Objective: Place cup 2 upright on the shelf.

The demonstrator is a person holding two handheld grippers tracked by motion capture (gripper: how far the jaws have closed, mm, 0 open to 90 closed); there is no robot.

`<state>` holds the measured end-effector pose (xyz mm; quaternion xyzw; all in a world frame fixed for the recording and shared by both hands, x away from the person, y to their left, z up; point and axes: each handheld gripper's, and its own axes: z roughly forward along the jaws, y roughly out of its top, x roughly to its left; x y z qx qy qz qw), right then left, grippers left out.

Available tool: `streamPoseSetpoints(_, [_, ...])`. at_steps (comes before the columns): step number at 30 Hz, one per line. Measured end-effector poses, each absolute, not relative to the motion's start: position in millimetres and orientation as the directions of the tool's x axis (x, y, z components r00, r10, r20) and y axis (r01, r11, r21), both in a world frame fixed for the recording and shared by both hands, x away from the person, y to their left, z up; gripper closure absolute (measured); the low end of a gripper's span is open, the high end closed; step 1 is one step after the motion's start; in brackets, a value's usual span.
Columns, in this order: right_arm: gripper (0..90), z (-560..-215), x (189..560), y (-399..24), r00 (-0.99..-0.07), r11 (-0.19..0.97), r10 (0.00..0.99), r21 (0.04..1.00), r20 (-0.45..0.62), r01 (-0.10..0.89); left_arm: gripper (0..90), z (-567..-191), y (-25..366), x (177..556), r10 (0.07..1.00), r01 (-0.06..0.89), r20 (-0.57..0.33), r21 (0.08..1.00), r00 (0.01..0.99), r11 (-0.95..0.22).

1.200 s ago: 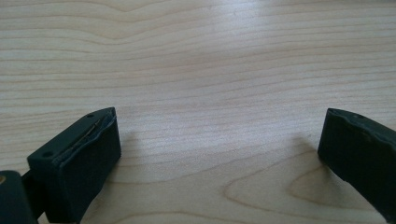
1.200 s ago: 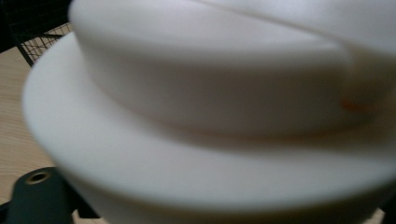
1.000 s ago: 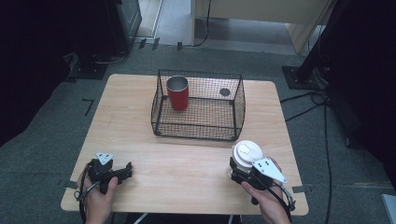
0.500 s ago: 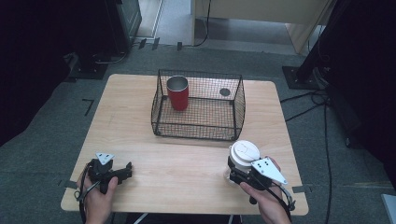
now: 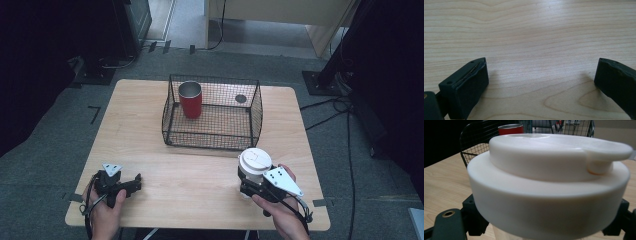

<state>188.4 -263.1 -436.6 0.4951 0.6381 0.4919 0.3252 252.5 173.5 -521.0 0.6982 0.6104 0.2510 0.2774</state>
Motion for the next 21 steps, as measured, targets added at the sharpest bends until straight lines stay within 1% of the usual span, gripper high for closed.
streamPoseSetpoints(21, [16.1,-403.7,203.1,-238.1,-0.351,0.045,0.935,0.968,0.047,0.248,0.0,-521.2,173.2,252.6,0.992,0.711,0.009,0.696,0.126,-0.096])
